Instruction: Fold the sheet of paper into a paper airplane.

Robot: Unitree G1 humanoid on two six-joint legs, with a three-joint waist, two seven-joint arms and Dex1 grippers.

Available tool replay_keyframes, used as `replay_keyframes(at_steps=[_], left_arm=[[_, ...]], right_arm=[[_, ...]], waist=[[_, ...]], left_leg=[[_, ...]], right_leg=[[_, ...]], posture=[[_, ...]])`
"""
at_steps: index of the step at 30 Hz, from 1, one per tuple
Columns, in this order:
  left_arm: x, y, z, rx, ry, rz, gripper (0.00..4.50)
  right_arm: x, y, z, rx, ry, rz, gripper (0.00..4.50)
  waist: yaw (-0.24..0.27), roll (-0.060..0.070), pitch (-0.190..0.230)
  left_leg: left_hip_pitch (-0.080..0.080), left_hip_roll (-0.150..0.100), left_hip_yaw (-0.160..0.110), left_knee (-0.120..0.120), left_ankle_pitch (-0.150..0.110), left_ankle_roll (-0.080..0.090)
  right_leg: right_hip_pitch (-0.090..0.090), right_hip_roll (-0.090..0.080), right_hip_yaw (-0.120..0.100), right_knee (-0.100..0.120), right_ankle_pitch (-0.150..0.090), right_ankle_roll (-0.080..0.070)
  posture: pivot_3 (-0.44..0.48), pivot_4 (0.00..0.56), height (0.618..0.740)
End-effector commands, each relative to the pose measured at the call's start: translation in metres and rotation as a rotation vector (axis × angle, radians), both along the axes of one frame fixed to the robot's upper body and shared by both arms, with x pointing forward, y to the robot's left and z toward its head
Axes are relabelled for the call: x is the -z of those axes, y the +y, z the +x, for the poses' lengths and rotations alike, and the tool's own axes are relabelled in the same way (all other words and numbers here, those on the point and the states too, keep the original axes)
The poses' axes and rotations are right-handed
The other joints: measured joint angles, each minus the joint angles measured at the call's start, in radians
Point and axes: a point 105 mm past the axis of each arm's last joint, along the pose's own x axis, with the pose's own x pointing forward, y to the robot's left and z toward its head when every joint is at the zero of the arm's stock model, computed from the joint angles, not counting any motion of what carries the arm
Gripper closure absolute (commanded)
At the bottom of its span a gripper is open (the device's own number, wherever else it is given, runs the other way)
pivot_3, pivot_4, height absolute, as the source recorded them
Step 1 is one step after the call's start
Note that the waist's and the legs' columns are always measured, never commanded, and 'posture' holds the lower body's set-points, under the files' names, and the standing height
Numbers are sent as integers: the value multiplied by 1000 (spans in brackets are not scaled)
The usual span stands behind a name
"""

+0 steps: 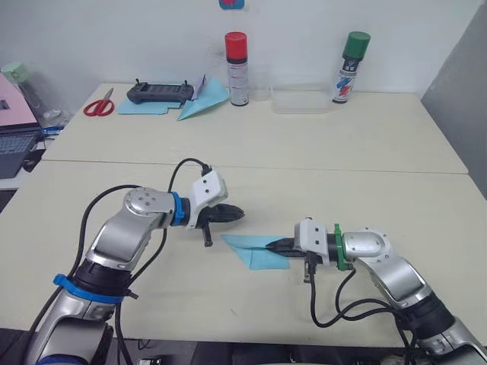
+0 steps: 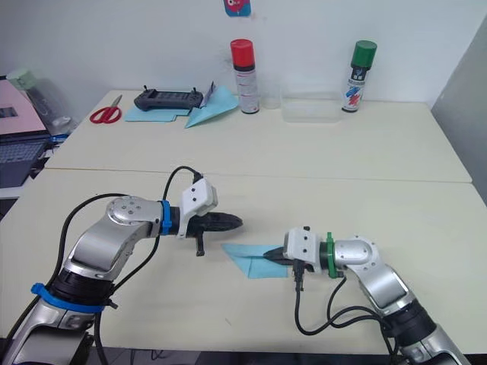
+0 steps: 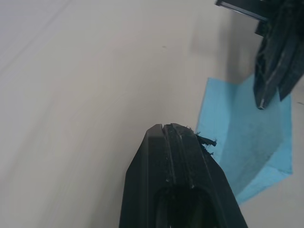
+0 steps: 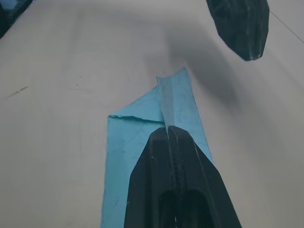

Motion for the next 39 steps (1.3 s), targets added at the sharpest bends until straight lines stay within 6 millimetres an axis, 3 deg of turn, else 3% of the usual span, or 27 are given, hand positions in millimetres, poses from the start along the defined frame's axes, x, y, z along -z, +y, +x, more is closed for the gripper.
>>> replay_keyframes(at_steps=[1, 6, 9, 11, 21, 39], left_arm=[[-2, -8, -9, 38, -9, -7, 4500], [1, -8, -11, 42, 1, -4, 4500], [2, -9, -14, 53, 9, -2, 4500], [3, -8, -14, 52, 11, 0, 4500], [10, -10, -21, 104, 64, -6, 4500], [65, -4, -25, 115, 196, 73, 4500]], right_arm=[[-10, 0, -3, -4, -17, 24, 4485], [-9, 0, -7, -4, 25, 26, 4485], [-9, -6, -14, -21, 74, 13, 3896], [-16, -9, -23, -41, 136, 28, 3274], [-53, -28, -24, 15, 139, 87, 3274], [-42, -29, -31, 21, 58, 15, 3274]], waist=[[-1, 0, 0], [0, 0, 0], [1, 0, 0], [3, 0, 0], [4, 0, 0], [6, 0, 0]], left_leg=[[0, 0, 0, 0, 0, 0], [1, 0, 0, 0, 0, 0], [1, 0, 0, 1, 0, 0], [1, 0, 0, 1, 0, 0], [1, 0, 0, 1, 0, 0], [2, 0, 0, 1, 0, 0]], right_leg=[[0, 0, 0, 0, 0, 0], [1, 0, 0, 0, 0, 1], [1, 0, 0, 0, 0, 1], [1, 0, 0, 0, 0, 1], [2, 0, 0, 0, 0, 1], [3, 0, 0, 0, -1, 1]], posture=[[0, 150, 740], [0, 150, 740], [0, 150, 740], [0, 150, 740], [0, 150, 740], [0, 150, 740]])
